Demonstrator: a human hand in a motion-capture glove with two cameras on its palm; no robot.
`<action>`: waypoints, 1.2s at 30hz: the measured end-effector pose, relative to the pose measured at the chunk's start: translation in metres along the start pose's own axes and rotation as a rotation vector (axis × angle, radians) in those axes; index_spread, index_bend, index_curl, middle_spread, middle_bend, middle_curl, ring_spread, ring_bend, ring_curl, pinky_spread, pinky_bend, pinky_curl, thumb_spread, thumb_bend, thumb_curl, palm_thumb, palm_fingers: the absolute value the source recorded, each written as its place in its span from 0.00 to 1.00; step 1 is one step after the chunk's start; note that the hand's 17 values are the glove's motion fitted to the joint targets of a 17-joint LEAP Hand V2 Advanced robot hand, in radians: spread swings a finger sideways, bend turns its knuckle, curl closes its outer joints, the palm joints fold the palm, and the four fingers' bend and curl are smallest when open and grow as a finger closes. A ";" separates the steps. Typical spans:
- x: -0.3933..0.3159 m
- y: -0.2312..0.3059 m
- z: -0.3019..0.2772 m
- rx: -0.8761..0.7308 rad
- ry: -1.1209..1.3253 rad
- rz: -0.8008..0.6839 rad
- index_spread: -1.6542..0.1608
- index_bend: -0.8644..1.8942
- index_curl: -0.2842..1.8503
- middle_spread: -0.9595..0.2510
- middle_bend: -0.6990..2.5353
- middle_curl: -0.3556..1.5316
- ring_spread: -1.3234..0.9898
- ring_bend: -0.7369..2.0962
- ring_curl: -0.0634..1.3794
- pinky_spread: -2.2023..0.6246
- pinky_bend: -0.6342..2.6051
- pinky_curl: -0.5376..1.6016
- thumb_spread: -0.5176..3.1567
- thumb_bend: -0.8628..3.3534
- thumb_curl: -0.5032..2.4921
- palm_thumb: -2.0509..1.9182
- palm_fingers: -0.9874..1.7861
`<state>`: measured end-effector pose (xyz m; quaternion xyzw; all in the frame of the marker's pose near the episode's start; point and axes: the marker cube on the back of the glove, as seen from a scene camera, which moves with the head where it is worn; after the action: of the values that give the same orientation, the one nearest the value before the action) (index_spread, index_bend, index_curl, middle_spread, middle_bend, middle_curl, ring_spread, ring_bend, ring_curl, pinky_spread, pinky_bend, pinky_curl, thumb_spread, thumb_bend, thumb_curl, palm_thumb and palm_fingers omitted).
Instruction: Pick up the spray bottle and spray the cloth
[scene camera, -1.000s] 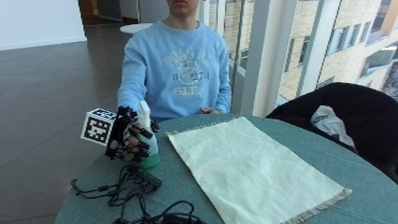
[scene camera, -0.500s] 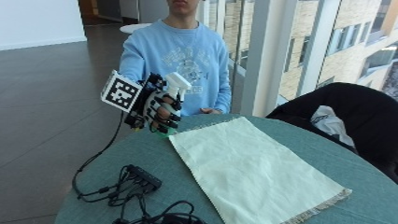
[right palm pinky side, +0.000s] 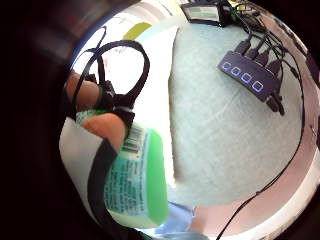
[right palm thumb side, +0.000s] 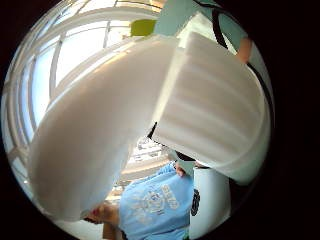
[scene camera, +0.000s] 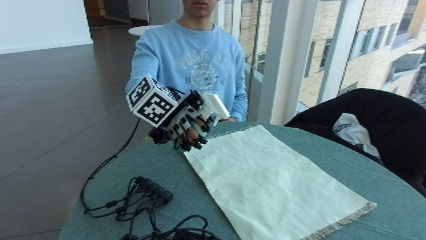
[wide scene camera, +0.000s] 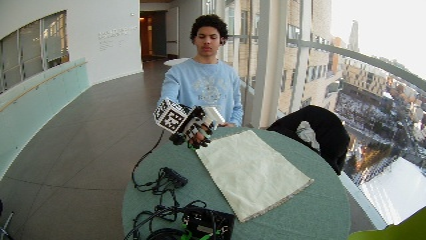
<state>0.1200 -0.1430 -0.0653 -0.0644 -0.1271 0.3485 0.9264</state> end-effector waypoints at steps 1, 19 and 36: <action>0.001 -0.001 0.002 -0.009 0.014 0.016 0.77 0.37 0.33 0.70 0.27 0.42 0.55 0.43 0.32 0.83 0.26 0.42 0.31 0.20 0.37 0.76 0.77; 0.002 -0.006 0.022 -0.089 0.042 0.071 0.78 0.37 0.33 0.71 0.28 0.43 0.55 0.43 0.32 0.83 0.26 0.42 0.32 0.20 0.39 0.75 0.76; 0.007 -0.008 0.029 -0.089 0.017 0.082 0.78 0.37 0.33 0.71 0.28 0.43 0.56 0.43 0.32 0.83 0.26 0.42 0.33 0.20 0.39 0.76 0.76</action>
<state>0.1215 -0.1432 -0.0343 -0.1137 -0.1322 0.3794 0.9087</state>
